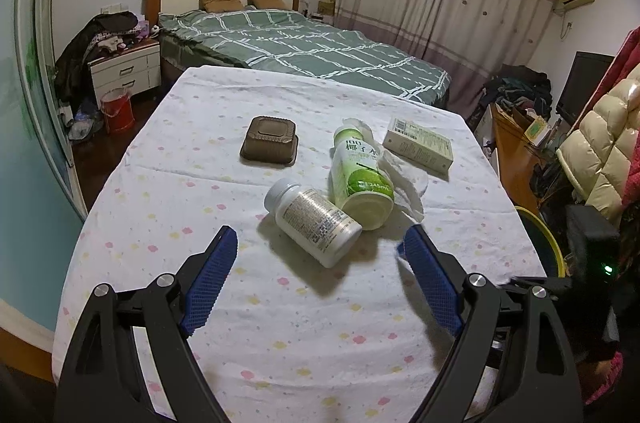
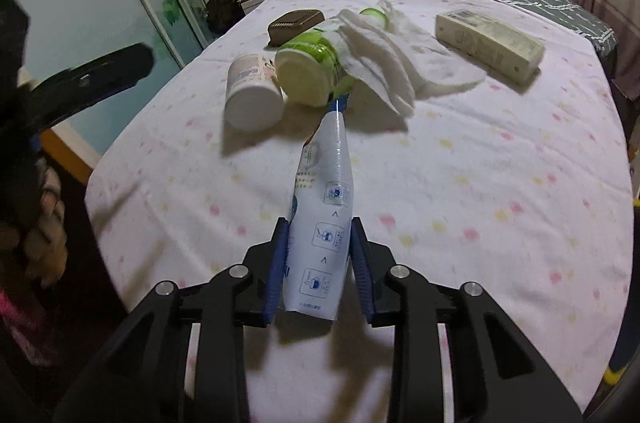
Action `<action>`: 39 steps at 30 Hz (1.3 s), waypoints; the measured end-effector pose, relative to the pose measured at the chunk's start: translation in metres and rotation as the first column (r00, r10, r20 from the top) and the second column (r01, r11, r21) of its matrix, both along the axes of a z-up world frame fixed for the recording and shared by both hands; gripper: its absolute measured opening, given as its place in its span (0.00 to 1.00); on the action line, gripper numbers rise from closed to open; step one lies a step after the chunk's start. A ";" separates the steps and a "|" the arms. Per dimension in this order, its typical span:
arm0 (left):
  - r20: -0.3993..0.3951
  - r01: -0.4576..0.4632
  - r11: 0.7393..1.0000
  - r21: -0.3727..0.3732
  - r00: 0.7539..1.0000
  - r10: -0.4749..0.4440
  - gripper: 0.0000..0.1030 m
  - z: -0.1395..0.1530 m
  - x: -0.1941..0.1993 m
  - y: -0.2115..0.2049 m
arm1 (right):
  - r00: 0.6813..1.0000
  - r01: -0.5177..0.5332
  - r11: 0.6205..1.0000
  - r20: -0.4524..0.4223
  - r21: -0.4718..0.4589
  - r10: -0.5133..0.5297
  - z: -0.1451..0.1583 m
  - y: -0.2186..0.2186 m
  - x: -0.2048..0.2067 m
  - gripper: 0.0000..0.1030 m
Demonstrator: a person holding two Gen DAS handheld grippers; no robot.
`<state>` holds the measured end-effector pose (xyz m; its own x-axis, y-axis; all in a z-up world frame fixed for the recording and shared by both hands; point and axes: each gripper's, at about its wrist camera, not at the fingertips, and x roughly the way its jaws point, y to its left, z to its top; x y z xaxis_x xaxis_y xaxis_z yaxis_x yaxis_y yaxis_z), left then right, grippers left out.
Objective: Collect trash
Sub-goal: 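Carry the tube into the yellow bin and open the right gripper, then move the left gripper toward the white pill bottle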
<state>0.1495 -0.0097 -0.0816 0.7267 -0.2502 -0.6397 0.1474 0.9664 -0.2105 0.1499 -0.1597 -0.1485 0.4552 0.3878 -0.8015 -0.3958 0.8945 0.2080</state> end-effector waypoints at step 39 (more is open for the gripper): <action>-0.058 0.070 0.990 0.120 0.996 -0.063 0.82 -0.016 0.026 -0.079 | 0.649 0.759 0.651 0.066 0.015 -0.758 -0.018 -0.322 -0.019 0.52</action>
<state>0.1750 -0.0891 -0.0975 0.6743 -0.2148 -0.7065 0.2038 0.9737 -0.1015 0.1307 -0.4815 -0.1661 0.6333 -0.1245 -0.7639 0.4106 0.8907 0.1952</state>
